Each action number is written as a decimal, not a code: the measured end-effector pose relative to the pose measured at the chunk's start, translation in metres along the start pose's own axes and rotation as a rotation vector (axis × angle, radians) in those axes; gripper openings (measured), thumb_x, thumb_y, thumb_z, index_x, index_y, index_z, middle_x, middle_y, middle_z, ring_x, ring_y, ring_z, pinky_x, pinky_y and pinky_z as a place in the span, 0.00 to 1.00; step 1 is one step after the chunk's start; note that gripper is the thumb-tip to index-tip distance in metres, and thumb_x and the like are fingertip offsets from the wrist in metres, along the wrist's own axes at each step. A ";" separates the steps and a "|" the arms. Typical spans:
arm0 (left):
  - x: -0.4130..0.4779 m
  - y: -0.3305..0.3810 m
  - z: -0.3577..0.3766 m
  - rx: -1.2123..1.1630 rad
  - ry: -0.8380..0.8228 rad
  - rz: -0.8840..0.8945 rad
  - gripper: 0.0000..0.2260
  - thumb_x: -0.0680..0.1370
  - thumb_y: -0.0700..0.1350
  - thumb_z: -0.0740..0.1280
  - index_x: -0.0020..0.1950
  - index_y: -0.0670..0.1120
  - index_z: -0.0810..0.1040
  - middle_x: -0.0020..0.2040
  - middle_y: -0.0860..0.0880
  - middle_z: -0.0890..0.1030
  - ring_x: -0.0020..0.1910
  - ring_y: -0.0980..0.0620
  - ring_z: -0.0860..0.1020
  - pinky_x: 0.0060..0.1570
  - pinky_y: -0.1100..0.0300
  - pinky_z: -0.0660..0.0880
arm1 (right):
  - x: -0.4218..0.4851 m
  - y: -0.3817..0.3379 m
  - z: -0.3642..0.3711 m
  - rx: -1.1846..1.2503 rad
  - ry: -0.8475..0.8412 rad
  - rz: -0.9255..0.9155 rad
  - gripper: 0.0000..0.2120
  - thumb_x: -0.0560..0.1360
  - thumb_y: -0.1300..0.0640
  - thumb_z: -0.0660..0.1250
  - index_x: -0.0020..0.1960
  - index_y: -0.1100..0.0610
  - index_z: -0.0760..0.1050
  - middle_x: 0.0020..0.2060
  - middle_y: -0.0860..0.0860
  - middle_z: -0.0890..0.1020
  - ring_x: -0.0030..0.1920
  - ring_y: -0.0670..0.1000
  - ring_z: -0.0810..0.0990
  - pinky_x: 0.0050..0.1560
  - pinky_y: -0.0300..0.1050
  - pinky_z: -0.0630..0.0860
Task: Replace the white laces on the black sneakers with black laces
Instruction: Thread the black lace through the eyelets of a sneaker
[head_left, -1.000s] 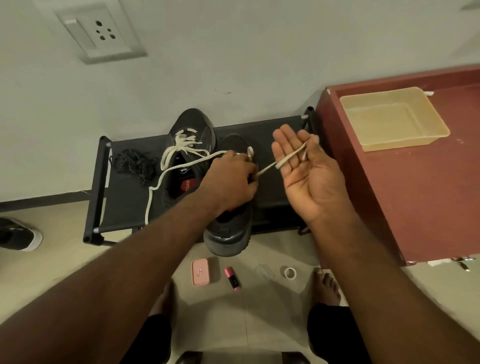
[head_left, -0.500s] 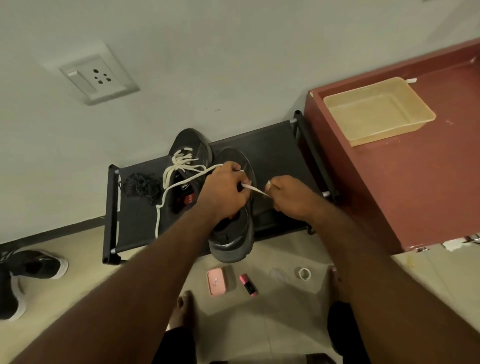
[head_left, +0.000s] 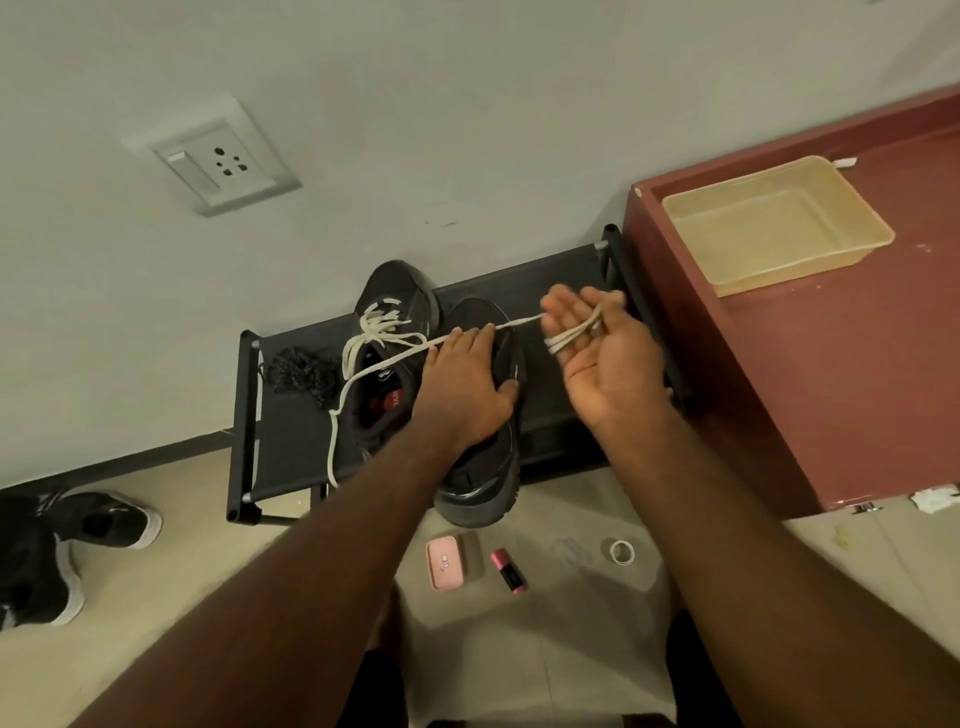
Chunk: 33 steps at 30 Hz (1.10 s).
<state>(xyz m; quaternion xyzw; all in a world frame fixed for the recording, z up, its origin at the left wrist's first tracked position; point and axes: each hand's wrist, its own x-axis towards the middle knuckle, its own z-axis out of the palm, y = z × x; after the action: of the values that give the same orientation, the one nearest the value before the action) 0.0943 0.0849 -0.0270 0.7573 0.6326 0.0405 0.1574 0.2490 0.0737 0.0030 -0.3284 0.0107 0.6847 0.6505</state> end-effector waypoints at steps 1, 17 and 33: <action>-0.003 0.002 -0.001 0.031 0.001 0.013 0.33 0.77 0.54 0.65 0.79 0.45 0.59 0.77 0.45 0.63 0.78 0.46 0.57 0.77 0.45 0.52 | 0.006 -0.002 -0.002 0.085 0.090 -0.060 0.12 0.86 0.58 0.53 0.53 0.62 0.73 0.46 0.60 0.85 0.43 0.55 0.86 0.48 0.48 0.84; -0.055 0.021 0.012 0.106 0.091 0.108 0.32 0.79 0.54 0.62 0.80 0.45 0.55 0.81 0.44 0.53 0.80 0.48 0.48 0.78 0.47 0.41 | 0.016 0.000 -0.033 -2.115 -0.084 -0.490 0.06 0.78 0.65 0.61 0.45 0.57 0.73 0.43 0.55 0.79 0.51 0.60 0.80 0.48 0.47 0.71; -0.050 0.026 0.013 0.003 0.122 0.094 0.38 0.78 0.51 0.65 0.81 0.43 0.48 0.80 0.45 0.56 0.79 0.49 0.51 0.77 0.50 0.40 | -0.014 -0.017 0.010 0.052 -0.333 0.097 0.14 0.84 0.57 0.57 0.59 0.64 0.78 0.50 0.58 0.86 0.52 0.54 0.86 0.53 0.46 0.83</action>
<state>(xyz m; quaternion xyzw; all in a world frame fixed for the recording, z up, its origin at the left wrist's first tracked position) 0.1124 0.0299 -0.0246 0.7824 0.6050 0.0929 0.1152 0.2591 0.0684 0.0246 -0.1927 -0.0639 0.7596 0.6179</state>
